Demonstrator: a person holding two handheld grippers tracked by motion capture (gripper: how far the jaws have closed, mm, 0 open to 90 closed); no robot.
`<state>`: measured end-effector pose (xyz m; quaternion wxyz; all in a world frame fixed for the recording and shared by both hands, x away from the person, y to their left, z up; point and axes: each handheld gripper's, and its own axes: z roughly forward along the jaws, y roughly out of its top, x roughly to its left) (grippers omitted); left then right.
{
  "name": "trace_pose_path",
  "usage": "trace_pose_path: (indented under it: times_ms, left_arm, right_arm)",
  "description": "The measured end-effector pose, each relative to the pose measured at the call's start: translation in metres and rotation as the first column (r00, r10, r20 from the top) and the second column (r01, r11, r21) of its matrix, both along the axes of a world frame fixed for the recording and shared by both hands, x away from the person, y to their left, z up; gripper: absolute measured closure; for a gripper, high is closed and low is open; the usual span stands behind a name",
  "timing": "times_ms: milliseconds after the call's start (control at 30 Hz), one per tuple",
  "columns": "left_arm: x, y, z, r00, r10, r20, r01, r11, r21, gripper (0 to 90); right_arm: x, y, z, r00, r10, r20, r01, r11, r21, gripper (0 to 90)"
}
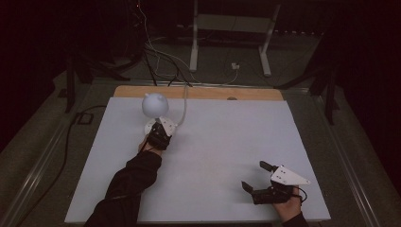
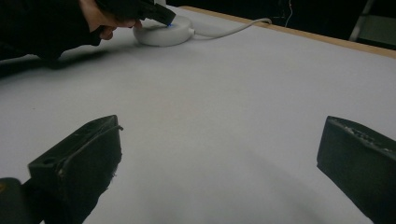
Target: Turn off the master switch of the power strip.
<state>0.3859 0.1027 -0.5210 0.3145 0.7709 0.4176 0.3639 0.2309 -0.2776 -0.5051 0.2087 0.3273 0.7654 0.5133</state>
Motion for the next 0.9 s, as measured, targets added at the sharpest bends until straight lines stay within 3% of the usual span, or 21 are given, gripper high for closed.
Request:
trace_pose_path:
  times_ms: [167, 267, 533, 900]
  left_arm:
    - [0.0, 0.0, 0.0, 1.0, -0.008, 0.0, 0.008, 0.9999, 0.011, 90.0]
    - [0.001, 0.0, 0.0, 0.9996, -0.007, -0.029, 0.007, 0.9999, 0.009, 90.0]
    - [0.004, -0.001, 0.004, 0.9982, -0.015, -0.059, 0.016, 0.9997, 0.021, 90.0]
    - [0.01, -0.003, 0.01, 0.992, -0.052, -0.115, 0.063, 0.9938, 0.092, 90.0]
  right_arm:
    - [0.0, 0.0, 0.0, 1.0, 0.001, 0.0, -0.001, 1.0, 0.0, 0.0]
    - [0.0, 0.001, 0.0, 1.0, 0.002, -0.003, -0.002, 1.0, -0.003, 0.0]
    - [0.0, 0.001, 0.0, 1.0, 0.004, -0.003, -0.004, 1.0, -0.003, 0.0]
    - [0.0, 0.003, -0.001, 1.0, 0.008, -0.005, -0.008, 1.0, -0.005, 0.0]
